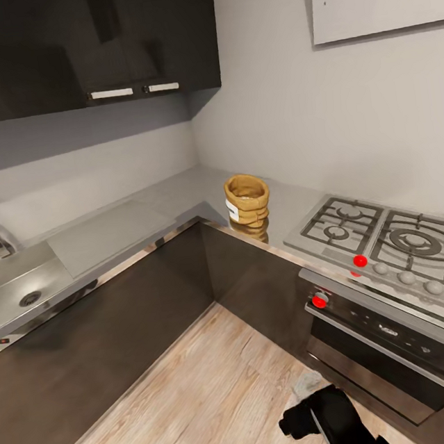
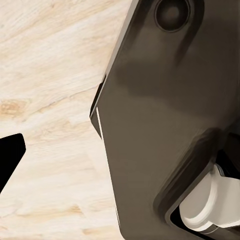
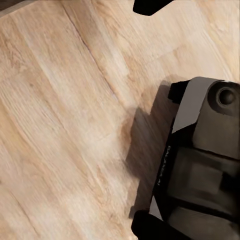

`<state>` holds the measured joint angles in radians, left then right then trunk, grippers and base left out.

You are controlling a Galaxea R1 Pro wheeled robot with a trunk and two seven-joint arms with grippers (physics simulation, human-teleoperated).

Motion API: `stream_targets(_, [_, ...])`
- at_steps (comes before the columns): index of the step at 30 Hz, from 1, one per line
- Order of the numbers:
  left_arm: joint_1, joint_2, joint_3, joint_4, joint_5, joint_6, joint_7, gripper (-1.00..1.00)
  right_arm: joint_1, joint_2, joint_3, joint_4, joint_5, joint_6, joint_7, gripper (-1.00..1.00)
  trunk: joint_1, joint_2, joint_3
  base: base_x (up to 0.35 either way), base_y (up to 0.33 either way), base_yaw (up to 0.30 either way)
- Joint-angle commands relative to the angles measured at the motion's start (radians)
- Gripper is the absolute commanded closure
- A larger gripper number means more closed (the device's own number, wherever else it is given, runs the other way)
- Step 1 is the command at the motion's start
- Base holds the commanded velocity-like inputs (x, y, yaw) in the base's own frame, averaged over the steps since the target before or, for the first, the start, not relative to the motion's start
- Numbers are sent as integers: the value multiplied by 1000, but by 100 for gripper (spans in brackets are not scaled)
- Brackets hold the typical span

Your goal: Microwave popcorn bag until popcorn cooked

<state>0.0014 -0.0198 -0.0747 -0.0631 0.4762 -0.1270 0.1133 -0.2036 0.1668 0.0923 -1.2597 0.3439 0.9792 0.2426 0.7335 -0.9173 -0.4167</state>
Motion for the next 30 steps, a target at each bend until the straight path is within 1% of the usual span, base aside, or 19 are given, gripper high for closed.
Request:
stream_targets(1, [0, 0, -8, -1, 7, -2, 5, -100, 0, 4, 10, -12, 12, 16, 9, -100, 0, -1, -1, 0, 0, 0])
stream_targets(3, [0, 0, -8, -1, 7, -2, 5, -100, 0, 8, 47, -27, 13, 30, 9, -100, 0, -1, -1, 0, 0, 0])
stream_targets(5, [0, 0, -8, -1, 7, -2, 5, -100, 0, 8, 68, -30, 12, 34, 8, -100, 0, -1, -1, 0, 0, 0])
stream_targets(7, [0, 0, -8, -1, 7, -2, 5, -100, 0, 8, 75, -31, 11, 35, 8, -100, 0, -1, -1, 0, 0, 0])
stream_targets(11, [0, 0, -8, -1, 7, -2, 5, -100, 0, 8, 77, -38, 9, 42, 10, -100, 0, -1, -1, 0, 0, 0])
stream_targets(12, [0, 0, -8, -1, 7, -2, 5, -100, 0, 8, 78, -64, 9, 47, 11, -100, 0, -1, -1, 0, 0, 0])
stream_targets(13, [0, 0, -8, -1, 7, -2, 5, -100, 0, 8, 82, -149, 6, 68, 12, -100, 0, -1, -1, 0, 0, 0])
stream_targets(15, [0, 0, -8, -1, 7, -2, 5, -100, -3, 8, 88, -169, 4, 68, 20, -100, 0, -1, -1, 0, 0, 0])
stream_targets(16, [0, 0, -8, -1, 7, -2, 5, -100, -21, 8, 91, -173, 1, 68, 37, -100, 0, -1, -1, 0, 0, 0])
stream_targets(18, [0, 0, -8, -1, 7, -2, 5, -100, -70, 8, 92, -174, -9, 68, 65, -100, 0, -1, -1, 0, 0, 0])
stream_targets(19, [0, 0, -8, -1, 7, -2, 5, -100, -117, 8, 92, -171, -22, 68, 79, -100, 0, -1, -1, 0, 0, 0])
stream_targets(20, [0, 0, -8, -1, 7, -2, 5, -100, -151, 8, 92, -169, -31, 68, 84, -100, 0, -1, -1, 0, 0, 0])
stream_targets(22, [0, 0, -8, -1, 7, -2, 5, -100, -241, 8, 92, -156, -58, 68, 90, -100, 0, -1, -1, 0, 0, 0])
stream_targets(24, [0, 0, -8, -1, 7, -2, 5, -100, -293, 8, 92, -137, -73, 68, 91, -100, 0, -1, -1, 0, 0, 0])
stream_targets(25, [0, 0, -8, -1, 7, -2, 5, -100, -333, 8, 92, -110, -80, 68, 91, -100, 0, -1, -1, 0, 0, 0])
stream_targets(28, [0, 0, -8, -1, 7, -2, 5, -100, -422, 8, 91, -28, -84, 68, 91, -100, 0, -1, -1, 0, 0, 0])
stream_targets(30, [0, 0, -8, -1, 7, -2, 5, -100, -519, 8, 90, 59, -86, 68, 91, -100, 0, -1, -1, 0, 0, 0])
